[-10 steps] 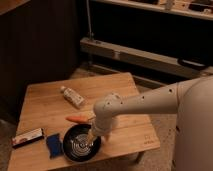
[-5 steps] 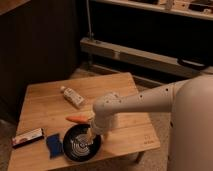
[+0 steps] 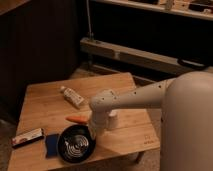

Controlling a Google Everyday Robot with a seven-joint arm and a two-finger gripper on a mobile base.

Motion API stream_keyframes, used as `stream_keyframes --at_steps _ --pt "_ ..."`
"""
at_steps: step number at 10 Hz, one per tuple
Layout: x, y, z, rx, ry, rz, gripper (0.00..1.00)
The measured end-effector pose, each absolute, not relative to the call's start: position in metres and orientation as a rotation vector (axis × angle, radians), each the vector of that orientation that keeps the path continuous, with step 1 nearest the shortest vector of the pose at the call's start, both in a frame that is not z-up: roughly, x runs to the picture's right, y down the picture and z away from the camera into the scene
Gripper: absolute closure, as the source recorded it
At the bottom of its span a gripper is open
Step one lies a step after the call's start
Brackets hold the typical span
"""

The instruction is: Drag the ceramic bowl in a circle

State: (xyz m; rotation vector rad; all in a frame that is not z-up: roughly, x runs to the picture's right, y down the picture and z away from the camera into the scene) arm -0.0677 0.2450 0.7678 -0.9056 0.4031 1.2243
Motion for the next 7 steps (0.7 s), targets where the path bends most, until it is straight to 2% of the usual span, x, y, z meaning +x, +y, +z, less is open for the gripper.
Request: stream_keyframes --at_steps 1,2,7 --pt "-0.071 0.242 0.769 -0.899 0.414 1.211 0.98" --pt "-0.074 0.238 0.772 -0.891 0.423 1.204 1.0" --pt "-0.127 0.187 0.808 -0.841 0.41 1.145 1.0"
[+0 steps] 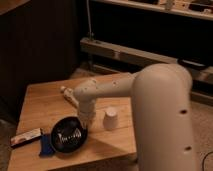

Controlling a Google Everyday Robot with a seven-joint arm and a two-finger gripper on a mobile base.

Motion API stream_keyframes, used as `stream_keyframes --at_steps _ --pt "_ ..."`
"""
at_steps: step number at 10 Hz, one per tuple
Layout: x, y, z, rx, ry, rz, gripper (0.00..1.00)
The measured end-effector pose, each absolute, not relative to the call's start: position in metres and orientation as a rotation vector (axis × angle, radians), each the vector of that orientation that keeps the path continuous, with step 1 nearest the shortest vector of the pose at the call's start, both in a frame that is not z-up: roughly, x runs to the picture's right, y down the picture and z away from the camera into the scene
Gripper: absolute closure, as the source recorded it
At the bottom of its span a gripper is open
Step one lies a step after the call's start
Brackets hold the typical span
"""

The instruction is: Drag the ceramic bowl in a circle

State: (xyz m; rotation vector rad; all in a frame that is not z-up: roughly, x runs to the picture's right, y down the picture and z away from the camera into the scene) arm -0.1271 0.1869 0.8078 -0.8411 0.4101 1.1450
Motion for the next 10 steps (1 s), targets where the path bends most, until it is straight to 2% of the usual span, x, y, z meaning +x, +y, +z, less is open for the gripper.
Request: stream_keyframes --at_steps 3,5,10 --pt "-0.131 0.149 0.845 -0.816 0.417 1.135 1.0" --pt "-0.123 0.14 0.859 -0.81 0.442 1.153 1.0" --pt "-0.119 0.136 0.857 -0.802 0.444 1.157 1.0"
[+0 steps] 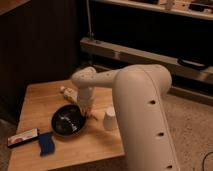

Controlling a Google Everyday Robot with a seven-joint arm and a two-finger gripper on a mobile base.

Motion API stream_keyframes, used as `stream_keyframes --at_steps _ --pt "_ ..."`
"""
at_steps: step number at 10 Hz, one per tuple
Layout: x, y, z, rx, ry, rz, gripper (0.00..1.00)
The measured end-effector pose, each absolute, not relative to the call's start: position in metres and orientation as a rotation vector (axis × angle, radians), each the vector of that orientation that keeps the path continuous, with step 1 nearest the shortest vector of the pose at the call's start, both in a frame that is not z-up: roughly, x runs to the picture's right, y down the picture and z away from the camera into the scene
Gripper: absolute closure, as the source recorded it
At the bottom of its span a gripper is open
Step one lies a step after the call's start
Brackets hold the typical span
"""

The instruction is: Drag the ceramic bowl in a circle

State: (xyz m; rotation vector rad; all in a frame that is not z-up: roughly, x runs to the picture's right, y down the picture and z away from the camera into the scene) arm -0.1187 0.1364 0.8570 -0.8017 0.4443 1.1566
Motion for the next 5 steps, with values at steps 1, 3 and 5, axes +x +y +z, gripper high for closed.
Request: stream_keyframes --at_steps 1,3,5 --pt "-0.116 0.138 0.855 -0.8 0.454 1.161 1.0" --pt "-0.094 0.152 0.842 -0.783 0.51 1.199 1.0" --pt "-0.063 0.173 0.823 -0.78 0.564 1.238 1.0"
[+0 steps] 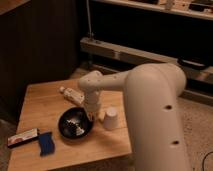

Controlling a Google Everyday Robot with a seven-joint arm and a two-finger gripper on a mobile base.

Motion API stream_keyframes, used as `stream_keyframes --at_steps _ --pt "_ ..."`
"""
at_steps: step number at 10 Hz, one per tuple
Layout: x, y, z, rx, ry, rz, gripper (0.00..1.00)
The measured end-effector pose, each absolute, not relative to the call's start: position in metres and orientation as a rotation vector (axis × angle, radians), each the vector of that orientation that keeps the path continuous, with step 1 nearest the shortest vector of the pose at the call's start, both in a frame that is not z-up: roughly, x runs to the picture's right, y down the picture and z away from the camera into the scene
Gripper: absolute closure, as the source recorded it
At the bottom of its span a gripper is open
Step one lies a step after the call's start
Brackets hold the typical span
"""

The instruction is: Drag the ceramic bowl in a circle

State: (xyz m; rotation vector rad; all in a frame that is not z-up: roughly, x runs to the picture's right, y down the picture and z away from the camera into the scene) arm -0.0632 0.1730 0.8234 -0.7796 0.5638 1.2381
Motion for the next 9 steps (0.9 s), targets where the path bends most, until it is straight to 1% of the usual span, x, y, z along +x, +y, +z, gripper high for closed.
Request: stream_keyframes --at_steps 1,3,4,7,9 --pt "-0.035 0.192 0.807 -0.776 0.607 1.271 1.0" --pt "-0.006 0.213 0.786 -0.773 0.651 1.301 1.0" --pt "0.017 0.231 0.762 -0.781 0.678 1.323 1.0" --pt "0.032 0.264 0.722 -0.799 0.671 1.309 1.0" --pt "0.031 0.269 0.71 -0.817 0.634 1.254 1.0"
